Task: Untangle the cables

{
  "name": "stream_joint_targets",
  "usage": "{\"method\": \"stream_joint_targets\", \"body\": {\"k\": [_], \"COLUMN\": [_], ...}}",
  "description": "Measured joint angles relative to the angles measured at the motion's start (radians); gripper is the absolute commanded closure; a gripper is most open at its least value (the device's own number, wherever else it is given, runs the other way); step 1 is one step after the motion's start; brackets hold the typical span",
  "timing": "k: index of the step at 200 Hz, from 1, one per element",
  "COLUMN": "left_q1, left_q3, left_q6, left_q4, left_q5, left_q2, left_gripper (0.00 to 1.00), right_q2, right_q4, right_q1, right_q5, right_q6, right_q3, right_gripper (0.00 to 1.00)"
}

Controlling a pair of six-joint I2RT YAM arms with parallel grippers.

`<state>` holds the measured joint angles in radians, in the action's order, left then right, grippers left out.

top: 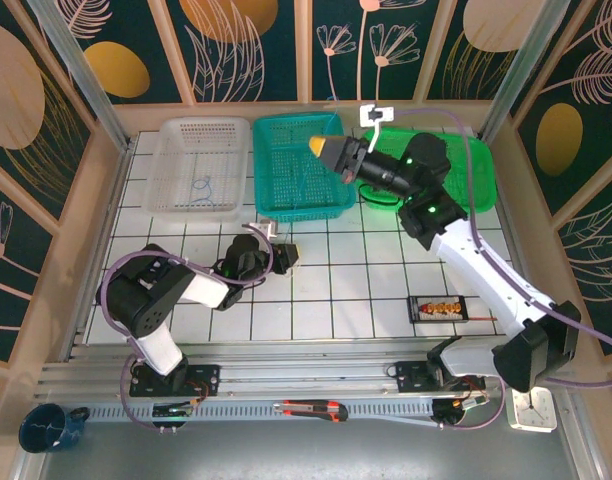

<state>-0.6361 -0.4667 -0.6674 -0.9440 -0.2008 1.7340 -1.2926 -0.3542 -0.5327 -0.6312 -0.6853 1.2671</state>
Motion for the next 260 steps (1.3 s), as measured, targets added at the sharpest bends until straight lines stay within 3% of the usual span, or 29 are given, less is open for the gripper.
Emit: {"method": "stream_joint_targets", "body": {"k": [54,82,97,126,169,222,260], "left_q1": [0.000,0.000,0.000,0.000,0.000,0.000,0.000], "left_q3": [0.043,0.048,0.053,0.056,0.056,0.040,-0.074], "left_q6": [-0.019,-0.030,-0.038,-0.043,-0.046,-0.031,0.026], "left_q4": [-0.011,-0.009,0.015,0.079,0.224,0.413,0.521], "left_q5": [0.000,-0.002,-0.003,-0.011,-0.015,0.006,0.003], "left_q2": [0.047,0.034,0.002,-0.124,-0.372,-0.646,-0.716], "left_gripper": [0.68,0.59,0.49,0.29,0.12,0.04,0.04], "right_q2": [0.010,0.016,0.016,0.027,0.053,0.070,0.080], "right_q4": [-0.068,-0.068,-0.064,-0.056,-0.038,-0.029,-0.015], "right_q1": [0.058,0.068,0.077,0.096,0.113,0.127,0.127], "right_q5": [-0.019,-0.026,-0.026,-0.026,-0.025,-0.034,-0.052], "right_q6": [-0.028,-0.028,-0.027,-0.021,0.010,0.034,0.057], "right_q3": [0.196,0.217,0.215,0.175,0.062,-0.070,-0.122], "right_gripper": [1.00,1.00,1.00,1.00,1.00,1.00,1.00]}}
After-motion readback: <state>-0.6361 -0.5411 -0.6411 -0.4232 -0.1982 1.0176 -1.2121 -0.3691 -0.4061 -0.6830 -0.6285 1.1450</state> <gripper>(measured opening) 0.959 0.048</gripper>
